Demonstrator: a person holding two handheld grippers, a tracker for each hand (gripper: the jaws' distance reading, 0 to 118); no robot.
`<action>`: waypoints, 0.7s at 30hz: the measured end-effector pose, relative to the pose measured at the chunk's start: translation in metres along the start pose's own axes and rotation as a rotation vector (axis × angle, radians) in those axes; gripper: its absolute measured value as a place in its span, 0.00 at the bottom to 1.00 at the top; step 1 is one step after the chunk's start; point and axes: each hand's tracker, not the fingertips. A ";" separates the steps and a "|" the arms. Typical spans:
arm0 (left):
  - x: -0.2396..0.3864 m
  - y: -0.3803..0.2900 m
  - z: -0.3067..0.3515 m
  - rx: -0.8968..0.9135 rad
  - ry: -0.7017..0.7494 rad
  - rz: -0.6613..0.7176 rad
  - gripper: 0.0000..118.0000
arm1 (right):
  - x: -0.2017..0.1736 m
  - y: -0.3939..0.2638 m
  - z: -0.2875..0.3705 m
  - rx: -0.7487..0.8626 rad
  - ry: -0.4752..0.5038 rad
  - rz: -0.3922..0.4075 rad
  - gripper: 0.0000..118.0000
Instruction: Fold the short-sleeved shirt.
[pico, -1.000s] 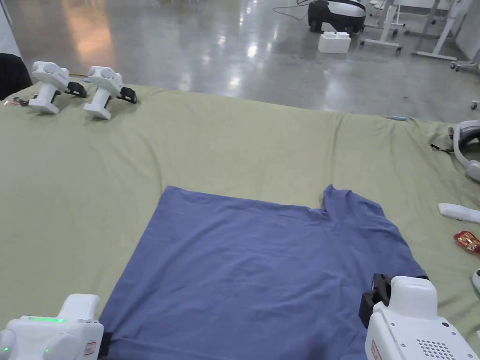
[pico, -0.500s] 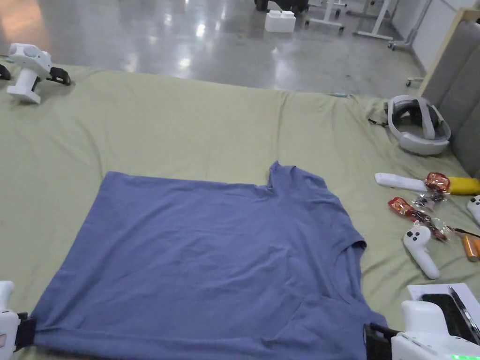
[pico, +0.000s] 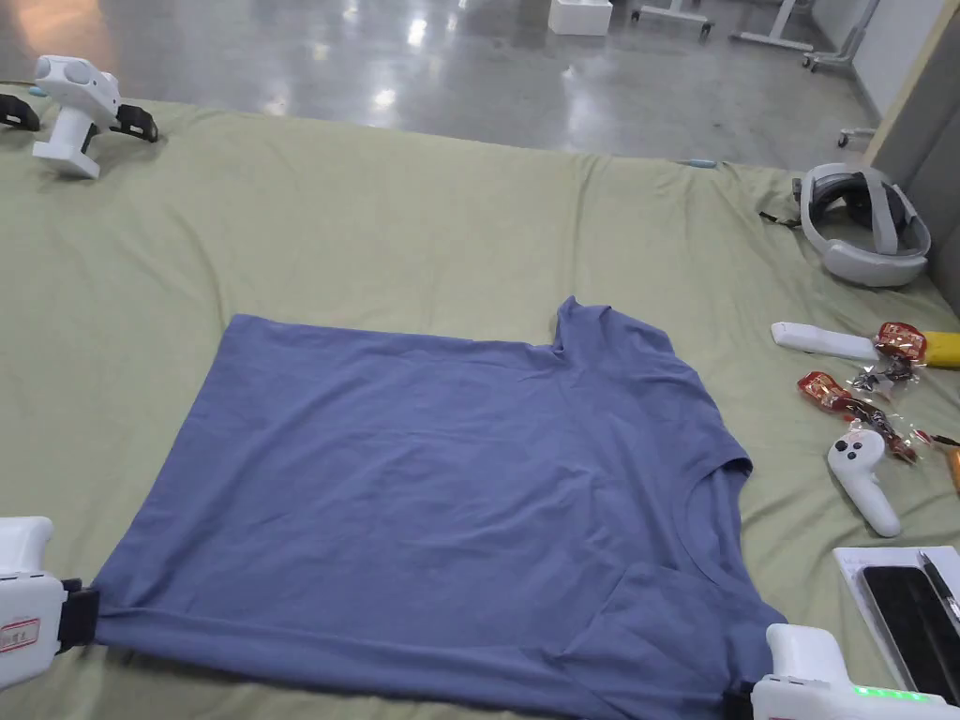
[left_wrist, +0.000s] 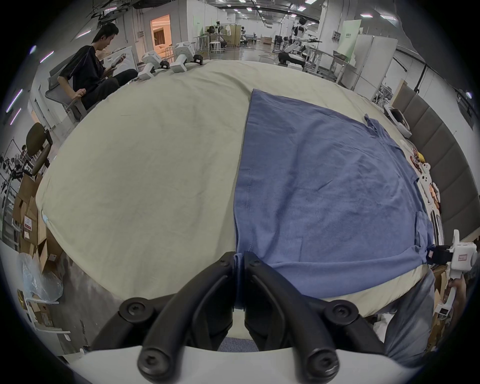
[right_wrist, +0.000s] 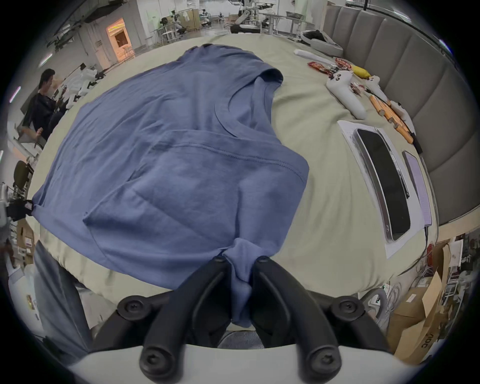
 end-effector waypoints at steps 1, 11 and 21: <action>-0.002 0.000 -0.001 -0.002 -0.002 0.002 0.07 | 0.001 -0.001 0.002 0.001 -0.001 0.008 0.09; -0.008 0.017 0.009 0.043 -0.036 0.020 0.07 | -0.001 0.031 0.056 0.176 0.008 0.004 0.09; -0.011 0.097 -0.005 0.119 -0.074 0.054 0.07 | -0.019 0.131 0.054 0.267 -0.001 0.017 0.09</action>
